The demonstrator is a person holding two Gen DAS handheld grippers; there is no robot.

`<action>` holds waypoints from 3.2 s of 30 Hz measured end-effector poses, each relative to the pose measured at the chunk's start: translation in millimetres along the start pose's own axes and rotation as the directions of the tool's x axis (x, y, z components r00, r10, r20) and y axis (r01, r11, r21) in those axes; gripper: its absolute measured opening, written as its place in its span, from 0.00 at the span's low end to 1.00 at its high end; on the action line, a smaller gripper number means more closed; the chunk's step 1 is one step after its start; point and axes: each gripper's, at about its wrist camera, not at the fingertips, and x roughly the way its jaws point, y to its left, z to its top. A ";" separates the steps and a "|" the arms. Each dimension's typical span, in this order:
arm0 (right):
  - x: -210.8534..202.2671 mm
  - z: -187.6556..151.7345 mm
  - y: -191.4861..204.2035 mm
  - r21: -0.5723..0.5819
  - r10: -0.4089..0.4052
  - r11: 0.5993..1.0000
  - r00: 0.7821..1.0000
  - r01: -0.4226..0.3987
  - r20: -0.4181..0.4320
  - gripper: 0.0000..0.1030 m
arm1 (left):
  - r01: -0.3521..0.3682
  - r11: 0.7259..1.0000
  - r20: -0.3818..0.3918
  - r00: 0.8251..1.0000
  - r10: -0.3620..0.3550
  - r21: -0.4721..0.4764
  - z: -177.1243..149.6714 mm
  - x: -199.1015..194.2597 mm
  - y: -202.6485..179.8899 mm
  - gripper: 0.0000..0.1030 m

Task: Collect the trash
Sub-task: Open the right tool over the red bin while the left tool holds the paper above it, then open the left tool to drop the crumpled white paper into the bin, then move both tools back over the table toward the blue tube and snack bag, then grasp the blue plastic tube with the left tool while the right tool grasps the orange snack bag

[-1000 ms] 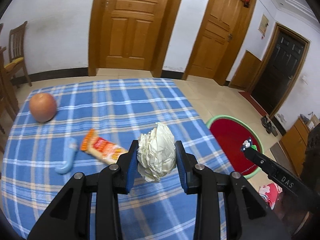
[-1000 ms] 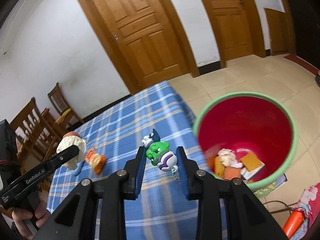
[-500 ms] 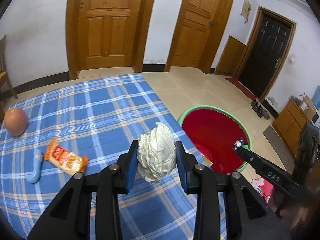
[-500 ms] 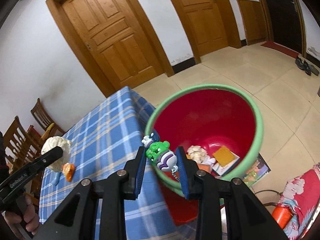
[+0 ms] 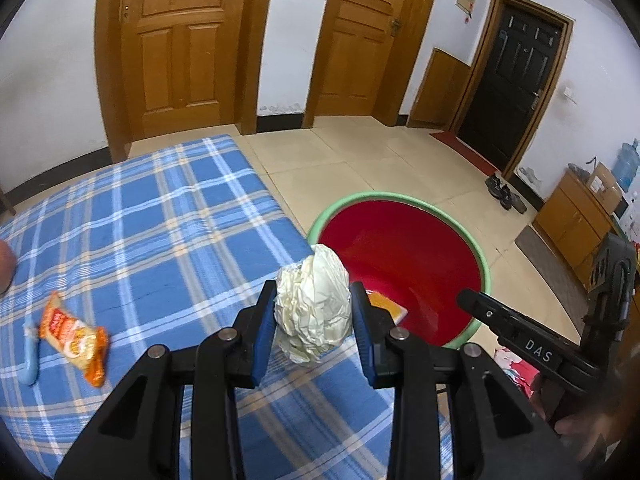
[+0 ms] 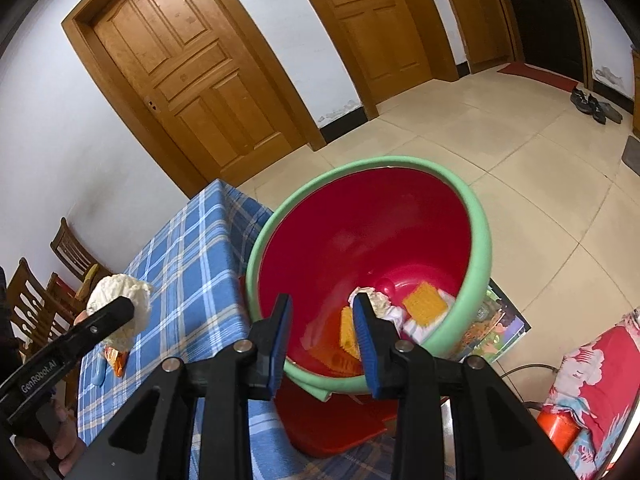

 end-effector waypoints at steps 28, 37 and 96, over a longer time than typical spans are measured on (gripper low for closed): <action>-12.5 4.3 -31.3 0.079 -0.031 0.996 0.999 0.030 0.019 0.50 | 0.042 0.994 -0.071 0.997 -0.035 0.105 6.0 55.9 -49.6 0.56; -16.6 0.8 -18.4 0.057 -0.014 0.998 1.000 0.013 0.017 0.58 | 0.017 0.998 -0.038 0.999 -0.014 0.061 2.1 33.8 -29.0 0.56; 50.4 -49.9 218.3 -0.380 0.129 0.904 0.972 -0.196 -0.195 0.75 | -0.410 0.873 -0.084 0.911 0.403 -0.262 -68.4 -47.3 238.7 0.49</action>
